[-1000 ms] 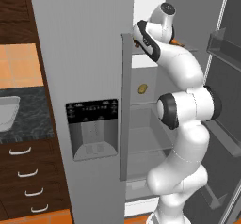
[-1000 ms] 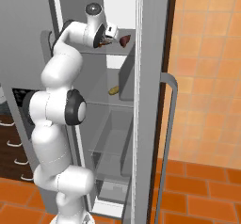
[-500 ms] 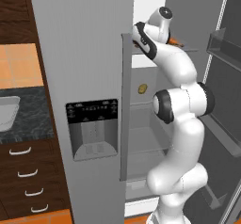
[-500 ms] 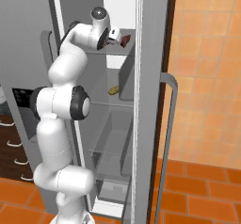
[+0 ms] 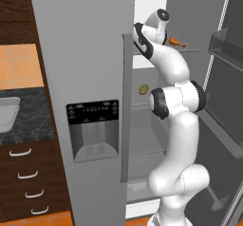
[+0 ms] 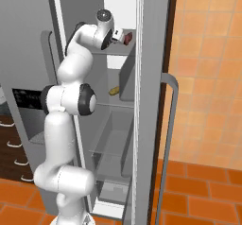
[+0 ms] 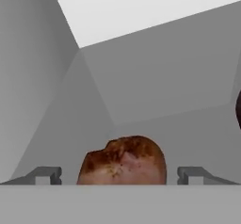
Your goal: Place one potato and one chicken drumstick in each tupperware on the nearby counter, to pack two identical lunches.
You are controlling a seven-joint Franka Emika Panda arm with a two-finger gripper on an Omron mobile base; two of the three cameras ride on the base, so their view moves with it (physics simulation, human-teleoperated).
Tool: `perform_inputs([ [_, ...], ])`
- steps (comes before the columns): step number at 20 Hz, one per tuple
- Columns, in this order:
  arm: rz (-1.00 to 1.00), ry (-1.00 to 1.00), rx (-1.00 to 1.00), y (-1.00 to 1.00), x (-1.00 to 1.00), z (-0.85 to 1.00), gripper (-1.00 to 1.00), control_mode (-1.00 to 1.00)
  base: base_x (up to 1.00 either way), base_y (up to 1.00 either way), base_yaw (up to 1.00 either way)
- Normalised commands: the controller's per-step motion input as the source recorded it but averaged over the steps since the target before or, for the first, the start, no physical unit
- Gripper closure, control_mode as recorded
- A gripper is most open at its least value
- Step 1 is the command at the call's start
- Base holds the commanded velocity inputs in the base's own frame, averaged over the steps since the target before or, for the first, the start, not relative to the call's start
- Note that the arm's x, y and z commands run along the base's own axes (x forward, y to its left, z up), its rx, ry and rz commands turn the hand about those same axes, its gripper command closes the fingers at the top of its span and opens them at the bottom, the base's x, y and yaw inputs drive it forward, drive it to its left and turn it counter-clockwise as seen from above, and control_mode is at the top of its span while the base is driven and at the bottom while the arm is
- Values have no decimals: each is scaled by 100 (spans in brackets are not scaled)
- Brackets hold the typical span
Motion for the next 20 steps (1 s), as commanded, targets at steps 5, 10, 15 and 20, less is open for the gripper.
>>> perform_inputs([
  [5,8,14,0,16,16,-90,100,-100,0,0,0],
  [10,15,7,0,-20,-28,-51,100,-100,0,0,0],
  [15,3,0,3,-25,-99,20,100,-100,0,0,0],
  [20,9,0,-24,-2,-100,-64,100,-100,0,0,0],
])
